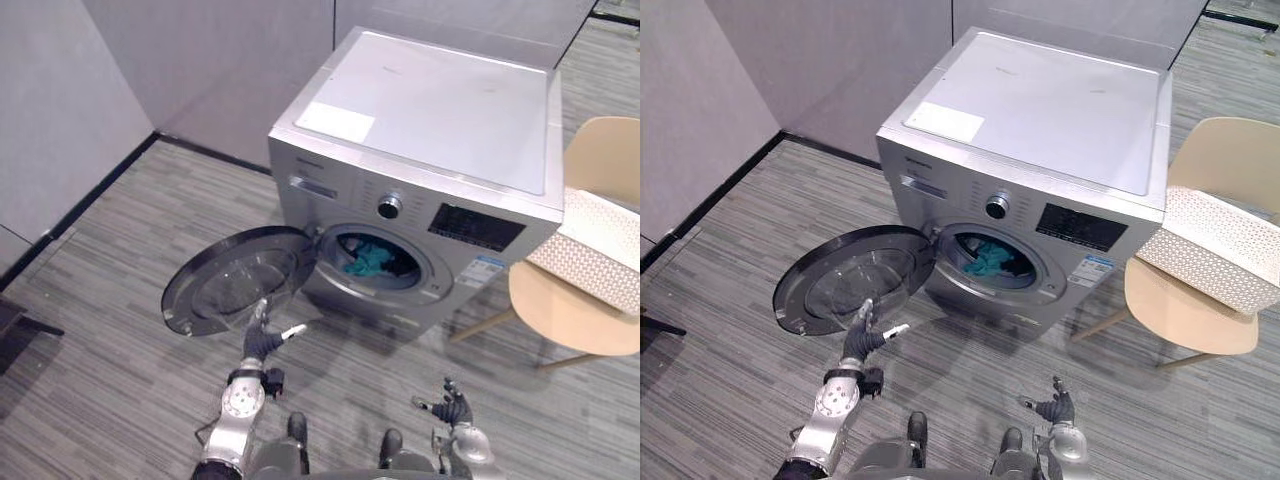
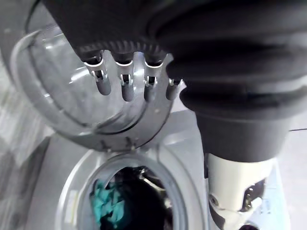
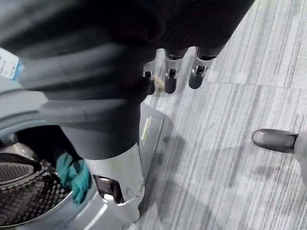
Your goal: Pick up the laundry basket with both hands and put the clothes into the washing machine.
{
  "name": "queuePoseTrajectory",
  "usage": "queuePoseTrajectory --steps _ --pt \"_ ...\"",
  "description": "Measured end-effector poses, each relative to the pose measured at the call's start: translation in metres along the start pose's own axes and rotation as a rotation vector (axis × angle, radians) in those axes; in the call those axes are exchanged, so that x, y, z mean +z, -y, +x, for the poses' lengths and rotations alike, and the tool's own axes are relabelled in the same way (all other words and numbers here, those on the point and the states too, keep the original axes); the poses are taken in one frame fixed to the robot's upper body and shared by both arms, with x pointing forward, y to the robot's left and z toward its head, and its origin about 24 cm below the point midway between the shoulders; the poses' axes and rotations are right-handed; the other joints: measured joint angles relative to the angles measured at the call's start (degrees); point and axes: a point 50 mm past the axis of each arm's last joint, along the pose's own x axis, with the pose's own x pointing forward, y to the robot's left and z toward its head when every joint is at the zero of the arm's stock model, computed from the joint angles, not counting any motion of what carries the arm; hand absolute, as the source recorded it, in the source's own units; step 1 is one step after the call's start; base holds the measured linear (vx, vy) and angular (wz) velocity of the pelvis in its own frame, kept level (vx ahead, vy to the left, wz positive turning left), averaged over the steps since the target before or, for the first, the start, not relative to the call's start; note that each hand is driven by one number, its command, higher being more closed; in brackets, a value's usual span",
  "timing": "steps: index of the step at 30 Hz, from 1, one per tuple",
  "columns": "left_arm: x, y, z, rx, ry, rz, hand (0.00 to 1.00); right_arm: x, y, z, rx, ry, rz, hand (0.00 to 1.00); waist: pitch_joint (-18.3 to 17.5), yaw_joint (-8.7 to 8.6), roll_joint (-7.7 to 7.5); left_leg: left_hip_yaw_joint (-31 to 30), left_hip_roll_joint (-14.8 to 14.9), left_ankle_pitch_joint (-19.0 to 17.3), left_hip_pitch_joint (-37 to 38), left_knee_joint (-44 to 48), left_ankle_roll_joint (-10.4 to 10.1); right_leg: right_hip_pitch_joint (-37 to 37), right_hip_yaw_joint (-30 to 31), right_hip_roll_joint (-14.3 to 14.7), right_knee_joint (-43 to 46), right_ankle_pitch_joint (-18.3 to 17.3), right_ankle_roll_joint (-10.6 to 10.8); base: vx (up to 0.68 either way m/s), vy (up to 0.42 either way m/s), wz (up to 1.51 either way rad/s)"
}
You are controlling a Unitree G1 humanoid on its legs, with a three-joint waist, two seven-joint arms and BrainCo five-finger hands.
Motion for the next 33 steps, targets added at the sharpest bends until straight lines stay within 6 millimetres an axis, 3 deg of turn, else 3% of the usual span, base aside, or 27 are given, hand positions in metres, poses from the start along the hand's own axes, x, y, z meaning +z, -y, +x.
queuePoseTrajectory --steps 3,7,9,11,14,18,21,25,30,33 --pt "0.026 -0.050 0.030 0.176 0.112 0.133 0.00 0.014 0.000 0.006 0.004 0.047 -0.006 0.00 -0.02 -1.11 -0.02 1.57 -0.09 0.86 0.02 -0.93 1.08 0.12 1.17 0.28 -2.84 1.85 0.80 0.12 -0.012 -0.30" --pt "0.054 -0.138 0.065 0.438 0.144 0.332 0.00 0.021 0.012 0.009 0.006 0.075 -0.044 0.00 0.21 -1.12 -0.30 3.00 1.19 0.84 -0.40 -1.29 1.07 -1.18 3.03 2.16 -4.92 4.34 -1.38 0.08 -0.040 -0.40" --pt "0.066 -0.169 0.075 0.518 0.129 0.405 0.00 0.025 0.016 0.011 0.010 0.089 -0.064 0.00 0.76 -1.16 -0.79 3.28 2.18 0.82 -1.66 -1.17 1.04 -2.87 3.50 3.20 -5.06 5.75 -2.44 0.03 -0.050 -0.30" --pt "0.072 -0.186 0.082 0.551 0.099 0.434 0.00 0.030 0.017 0.011 0.018 0.108 -0.068 0.00 1.79 -1.34 -1.38 3.44 2.71 0.82 -3.13 -0.81 1.04 -4.21 3.49 3.72 -5.62 7.03 -2.88 0.00 -0.022 -0.13" --pt "0.064 -0.204 0.089 0.585 -0.010 0.434 0.00 0.037 0.015 0.012 0.027 0.135 -0.072 0.00 3.84 -2.11 -2.72 3.46 2.86 0.81 -5.85 0.65 1.05 -6.45 4.03 3.63 -5.64 8.13 -3.11 -0.04 0.020 -0.04" --pt "0.057 -0.209 0.092 0.572 -0.096 0.345 0.00 0.048 0.004 0.010 0.074 0.193 -0.089 0.00 6.05 -1.66 -3.74 3.99 3.99 0.61 -9.44 2.99 1.25 -9.54 5.22 4.18 -5.55 10.74 -3.80 -0.08 0.038 -0.12" --pt "0.058 -0.214 0.094 0.578 -0.111 0.247 0.00 0.060 -0.006 0.006 0.114 0.254 -0.067 0.00 7.22 -0.72 -4.52 4.54 5.03 -1.52 -12.93 7.21 1.42 -11.59 6.31 4.69 -5.50 11.42 -3.94 -0.09 0.042 -0.18" --pt "0.054 -0.216 0.093 0.595 -0.128 0.113 0.00 0.068 -0.014 0.002 0.144 0.298 -0.060 0.00 8.07 0.70 -4.50 4.78 7.44 -4.41 -17.11 13.22 0.94 -13.18 6.73 6.20 -5.41 11.92 -3.82 -0.12 0.003 -0.15" --pt "0.035 -0.182 0.091 0.517 -0.137 0.049 0.00 0.070 -0.014 0.000 0.145 0.315 -0.060 0.00 8.09 2.16 -4.35 3.78 8.90 -4.84 -18.35 15.00 0.08 -13.22 6.59 7.25 -5.52 11.74 -3.68 -0.06 -0.020 0.01" --pt "0.021 -0.138 0.081 0.428 -0.107 -0.017 0.00 0.069 -0.015 0.001 0.148 0.308 -0.060 0.00 8.07 2.57 -3.96 2.44 7.75 -3.82 -17.86 14.94 -0.43 -12.19 6.01 6.82 -5.49 10.18 -2.89 -0.03 -0.008 0.25"
